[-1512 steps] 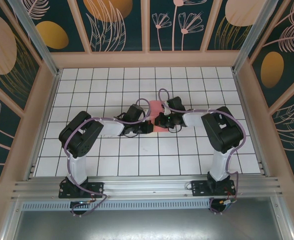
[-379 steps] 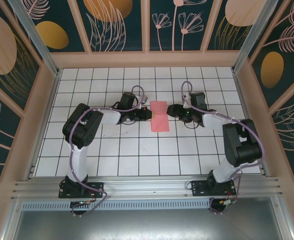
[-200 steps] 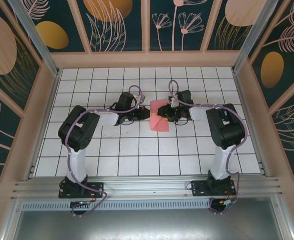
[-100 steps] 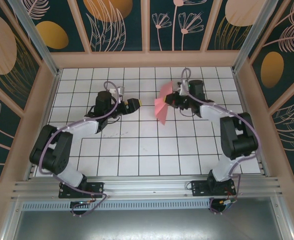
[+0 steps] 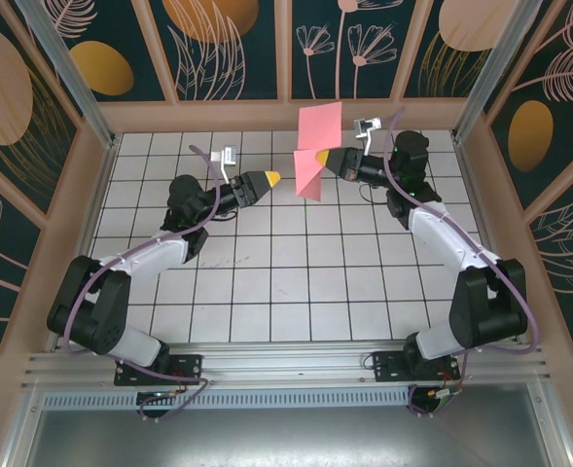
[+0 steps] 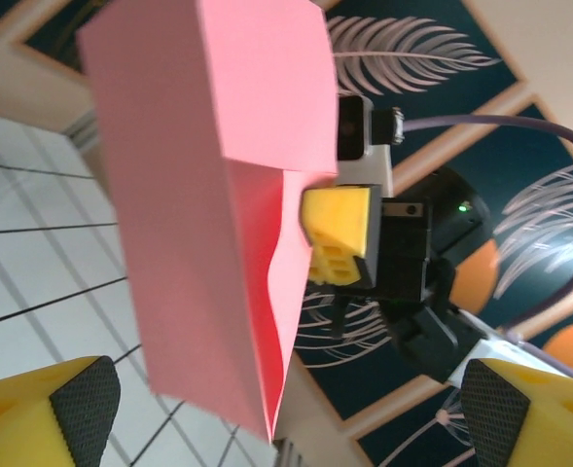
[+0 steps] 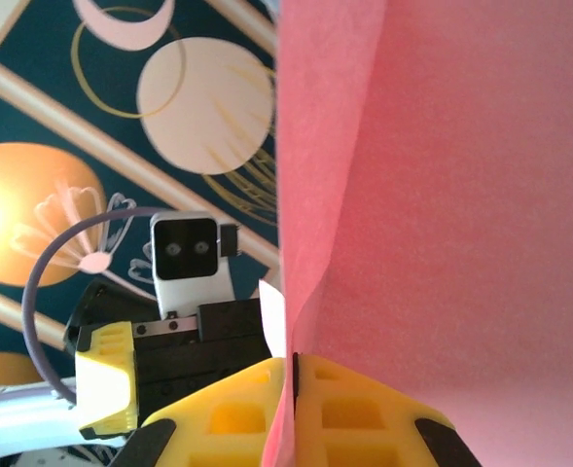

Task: Fold a paper plane with a square sheet of paper (fold left side to right side)
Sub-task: Turn over the paper at the center of the table.

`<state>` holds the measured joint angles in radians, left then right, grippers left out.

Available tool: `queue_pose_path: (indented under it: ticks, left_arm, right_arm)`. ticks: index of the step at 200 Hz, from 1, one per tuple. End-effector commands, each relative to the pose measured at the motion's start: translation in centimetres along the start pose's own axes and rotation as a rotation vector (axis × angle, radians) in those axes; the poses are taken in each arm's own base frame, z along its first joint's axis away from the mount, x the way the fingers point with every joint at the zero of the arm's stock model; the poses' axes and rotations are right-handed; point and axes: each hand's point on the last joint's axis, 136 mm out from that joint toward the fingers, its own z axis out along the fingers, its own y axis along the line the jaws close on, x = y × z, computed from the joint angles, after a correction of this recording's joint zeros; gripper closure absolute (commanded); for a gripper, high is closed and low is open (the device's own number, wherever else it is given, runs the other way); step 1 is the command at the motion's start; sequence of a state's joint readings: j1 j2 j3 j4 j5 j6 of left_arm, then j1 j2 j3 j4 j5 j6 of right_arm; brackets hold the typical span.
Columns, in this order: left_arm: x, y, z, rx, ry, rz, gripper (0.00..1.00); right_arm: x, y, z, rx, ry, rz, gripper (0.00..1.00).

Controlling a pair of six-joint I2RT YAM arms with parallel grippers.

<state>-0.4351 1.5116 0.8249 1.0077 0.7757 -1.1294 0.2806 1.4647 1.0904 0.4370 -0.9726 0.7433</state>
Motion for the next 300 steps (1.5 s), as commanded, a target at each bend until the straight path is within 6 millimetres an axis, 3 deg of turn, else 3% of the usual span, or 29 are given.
queue_pose_path:
  ticks: [1,23,62,97,141,193,223,246,257,280,300]
  left_arm:
    - [-0.4,-3.7,1.0,0.147,0.024,0.041,0.08]
    - [-0.1,-4.8,1.8,0.199,0.042,0.041,0.08]
    - [-0.1,-4.4,2.4,0.196,0.05,0.024,0.17]
    - [-0.3,-4.9,2.3,0.205,0.04,0.038,0.38]
    - [-0.1,-3.8,2.4,0.167,0.035,0.019,0.67]
    - [0.4,-2.1,2.2,0.088,0.04,0.005,0.89]
    - [1.4,1.3,1.4,-0.151,0.065,0.039,0.95]
    - [3.1,4.8,-0.6,-0.478,0.117,0.12,0.99]
    - [3.1,5.3,-1.5,-0.609,0.133,0.159,1.0]
    - [4.7,7.1,-4.4,-0.868,0.18,0.188,1.0]
    - [6.0,7.7,-5.8,-1.072,0.233,0.246,1.0]
  right_arm:
    - [-0.7,5.1,0.5,-0.118,0.016,-0.076,1.0]
    - [-0.3,6.1,1.2,-0.145,0.037,-0.072,1.0]
    - [0.0,7.1,1.6,-0.18,0.045,-0.055,1.0]
    - [0.7,6.3,1.8,-0.165,0.058,-0.026,0.99]
    - [0.9,6.0,1.6,-0.149,0.056,-0.019,0.94]
    - [0.8,4.5,0.6,-0.062,0.032,-0.019,0.76]
    - [0.2,0.3,-2.4,0.175,-0.042,-0.009,0.58]
    - [-0.4,-4.6,-7.3,0.483,-0.141,0.009,0.47]
    - [-0.3,-6.6,-9.9,0.645,-0.179,0.005,0.43]
    - [0.4,-9.1,-14.7,0.918,-0.224,-0.021,0.34]
    - [1.1,-10.2,-17.8,1.082,-0.242,-0.044,0.28]
